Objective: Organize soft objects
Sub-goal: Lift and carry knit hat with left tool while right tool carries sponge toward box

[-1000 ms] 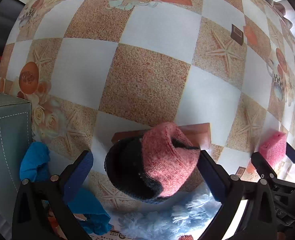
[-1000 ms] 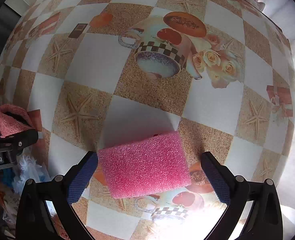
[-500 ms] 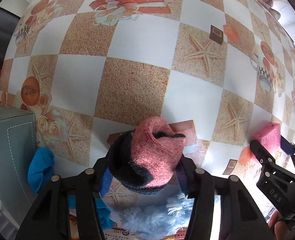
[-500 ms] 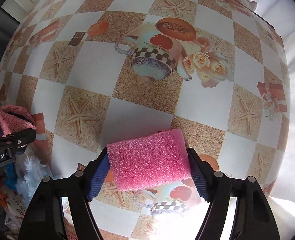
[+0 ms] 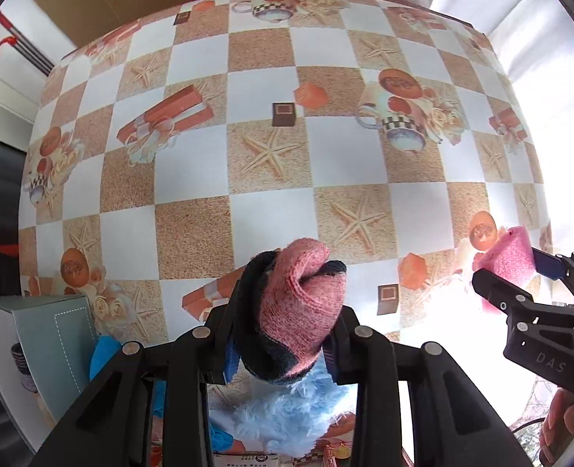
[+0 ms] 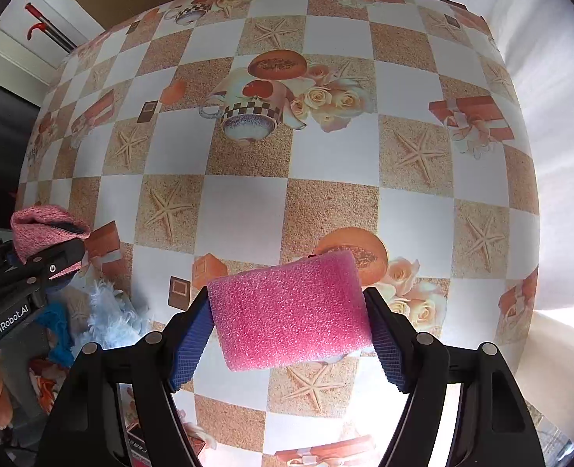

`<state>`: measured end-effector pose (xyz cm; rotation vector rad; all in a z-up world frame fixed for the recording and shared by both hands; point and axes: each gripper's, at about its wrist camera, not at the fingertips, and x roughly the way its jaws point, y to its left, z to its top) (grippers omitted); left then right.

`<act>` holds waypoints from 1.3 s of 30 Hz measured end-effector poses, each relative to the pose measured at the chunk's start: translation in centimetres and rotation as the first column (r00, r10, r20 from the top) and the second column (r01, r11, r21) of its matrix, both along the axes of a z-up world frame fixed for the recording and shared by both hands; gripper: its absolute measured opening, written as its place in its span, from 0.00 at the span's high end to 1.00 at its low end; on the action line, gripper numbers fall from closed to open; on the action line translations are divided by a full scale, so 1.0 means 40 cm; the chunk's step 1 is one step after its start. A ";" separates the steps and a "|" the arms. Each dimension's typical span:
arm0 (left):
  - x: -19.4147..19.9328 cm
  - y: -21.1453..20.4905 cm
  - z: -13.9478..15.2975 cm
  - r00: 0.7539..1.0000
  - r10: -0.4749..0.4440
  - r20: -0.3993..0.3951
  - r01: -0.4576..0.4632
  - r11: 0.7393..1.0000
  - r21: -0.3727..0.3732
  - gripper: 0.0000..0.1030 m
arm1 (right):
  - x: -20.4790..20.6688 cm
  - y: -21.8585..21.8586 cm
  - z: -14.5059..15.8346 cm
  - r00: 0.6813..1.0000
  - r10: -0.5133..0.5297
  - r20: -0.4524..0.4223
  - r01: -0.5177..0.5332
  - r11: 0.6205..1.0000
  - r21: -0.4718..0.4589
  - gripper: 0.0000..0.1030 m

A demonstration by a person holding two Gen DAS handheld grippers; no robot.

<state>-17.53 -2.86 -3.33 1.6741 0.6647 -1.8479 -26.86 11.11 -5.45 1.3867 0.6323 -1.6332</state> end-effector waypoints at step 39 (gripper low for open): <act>0.526 0.329 0.223 0.960 -0.242 -0.143 0.238 0.970 -0.047 0.64 | 0.537 0.447 -0.022 0.989 -0.013 0.150 0.000 0.996 0.089 0.26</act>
